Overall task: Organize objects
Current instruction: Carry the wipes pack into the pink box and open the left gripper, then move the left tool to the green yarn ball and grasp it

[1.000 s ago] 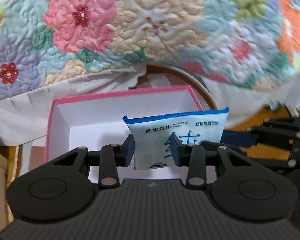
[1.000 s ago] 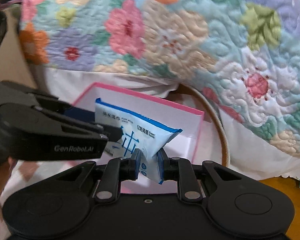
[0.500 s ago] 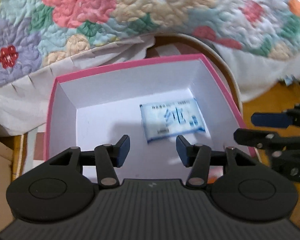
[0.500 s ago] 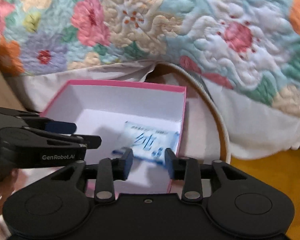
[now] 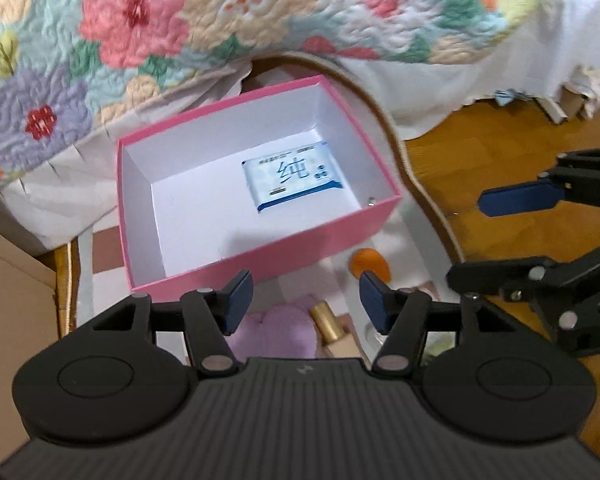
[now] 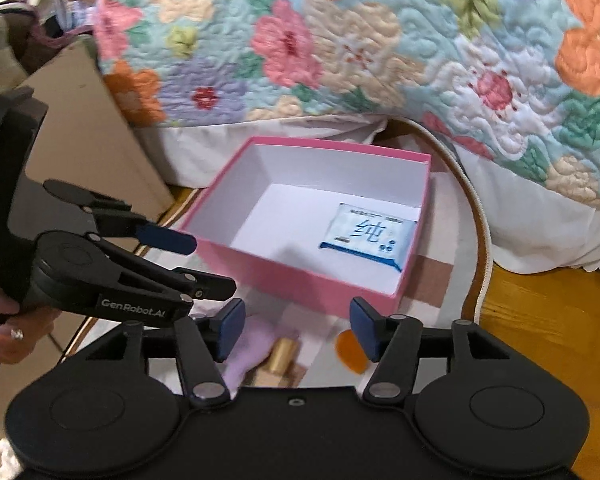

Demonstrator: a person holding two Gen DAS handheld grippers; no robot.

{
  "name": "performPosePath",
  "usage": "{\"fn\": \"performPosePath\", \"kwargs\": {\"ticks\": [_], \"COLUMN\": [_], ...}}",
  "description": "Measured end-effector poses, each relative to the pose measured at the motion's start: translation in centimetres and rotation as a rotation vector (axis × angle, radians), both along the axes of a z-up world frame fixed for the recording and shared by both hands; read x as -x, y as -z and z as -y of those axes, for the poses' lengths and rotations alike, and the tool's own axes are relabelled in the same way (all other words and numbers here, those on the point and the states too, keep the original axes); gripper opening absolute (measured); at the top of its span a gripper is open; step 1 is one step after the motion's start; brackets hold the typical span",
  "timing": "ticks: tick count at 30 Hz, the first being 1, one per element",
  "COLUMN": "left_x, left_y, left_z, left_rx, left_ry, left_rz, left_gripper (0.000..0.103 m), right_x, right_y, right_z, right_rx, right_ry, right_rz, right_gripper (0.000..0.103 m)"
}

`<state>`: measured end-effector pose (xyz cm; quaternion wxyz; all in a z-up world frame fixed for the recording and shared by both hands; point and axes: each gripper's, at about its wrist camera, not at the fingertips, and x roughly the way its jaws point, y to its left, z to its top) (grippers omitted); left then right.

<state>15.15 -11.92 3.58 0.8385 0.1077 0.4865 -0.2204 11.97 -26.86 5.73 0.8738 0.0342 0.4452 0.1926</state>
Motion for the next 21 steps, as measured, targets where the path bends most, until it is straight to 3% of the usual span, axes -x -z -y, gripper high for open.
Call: {"fn": "performPosePath", "kwargs": {"ticks": [1,3,6,15,21], "left_x": [0.9,2.3,4.4,8.8,10.0], "left_y": [-0.5,-1.2,-1.3,2.2,6.3], "left_z": [-0.1,-0.2,-0.3,-0.2,-0.4], "left_rx": [0.002,0.006,0.004,-0.021,-0.004], "left_ry": [0.013,0.032,0.054,0.093,0.07], "left_rz": [0.01,0.02,0.024,-0.013,-0.054], "left_gripper": [0.062,0.066,0.072,0.078,0.079], "right_x": [0.7,2.0,4.3,10.3,12.4], "right_y": [-0.4,-0.8,-0.9,2.1,6.5], "right_z": [0.0,0.0,0.0,0.1,-0.1], "right_rx": [-0.008,-0.01,0.001,0.037,0.071], "right_ry": [-0.011,-0.027,-0.051,-0.095,-0.084], "right_rz": [-0.001,0.002,0.008,-0.021,-0.029], "right_gripper": [0.072,0.085,0.09,0.092,0.092]}}
